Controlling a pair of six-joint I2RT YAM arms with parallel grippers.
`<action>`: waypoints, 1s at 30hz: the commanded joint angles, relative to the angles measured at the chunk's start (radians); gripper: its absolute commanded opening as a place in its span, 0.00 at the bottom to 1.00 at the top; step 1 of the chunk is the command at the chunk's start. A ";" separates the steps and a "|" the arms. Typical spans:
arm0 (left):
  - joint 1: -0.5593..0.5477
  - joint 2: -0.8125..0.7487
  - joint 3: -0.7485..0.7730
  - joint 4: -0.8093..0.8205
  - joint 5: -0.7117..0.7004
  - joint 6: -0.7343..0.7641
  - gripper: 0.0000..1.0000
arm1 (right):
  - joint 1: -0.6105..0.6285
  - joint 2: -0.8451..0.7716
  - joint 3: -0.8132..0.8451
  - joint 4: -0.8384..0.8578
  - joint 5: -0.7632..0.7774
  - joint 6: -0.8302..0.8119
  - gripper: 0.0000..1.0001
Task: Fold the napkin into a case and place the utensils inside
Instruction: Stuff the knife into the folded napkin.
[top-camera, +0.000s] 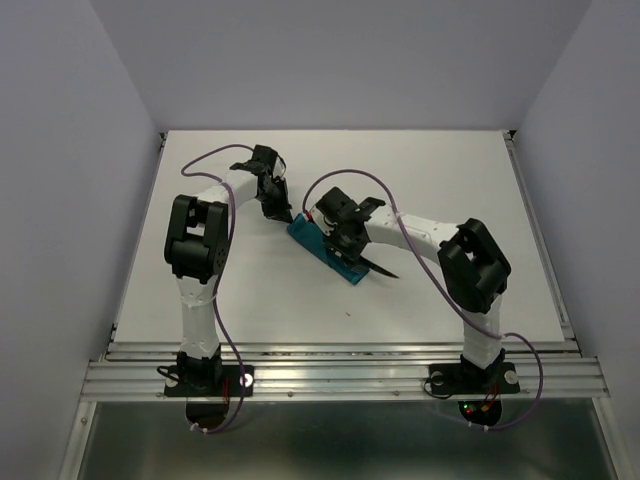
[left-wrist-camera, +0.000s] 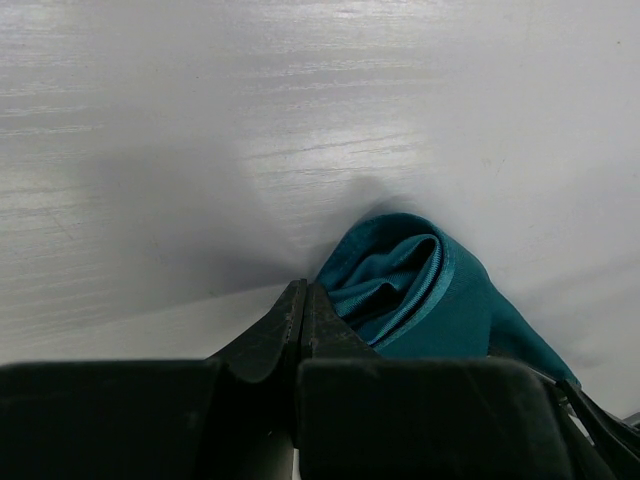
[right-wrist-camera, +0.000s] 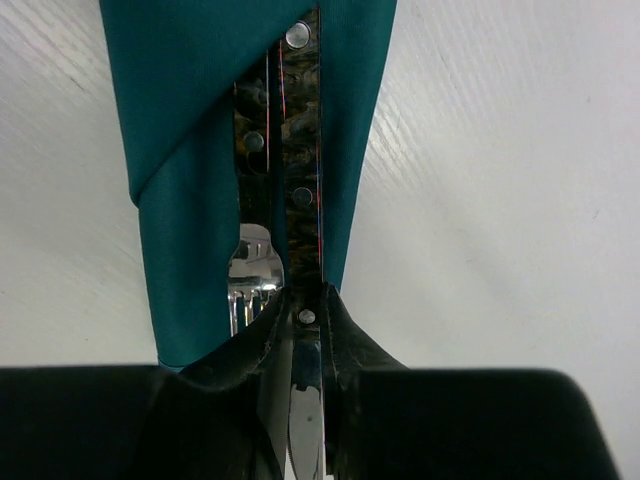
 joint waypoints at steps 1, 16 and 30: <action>-0.001 -0.007 0.025 -0.006 0.007 0.015 0.04 | 0.019 0.020 0.071 -0.001 -0.015 -0.011 0.01; -0.001 -0.026 -0.015 0.011 0.010 0.014 0.05 | 0.028 0.083 0.139 0.001 -0.035 0.033 0.01; -0.001 -0.024 -0.018 0.016 0.011 0.011 0.04 | 0.028 0.116 0.182 0.010 -0.075 0.115 0.01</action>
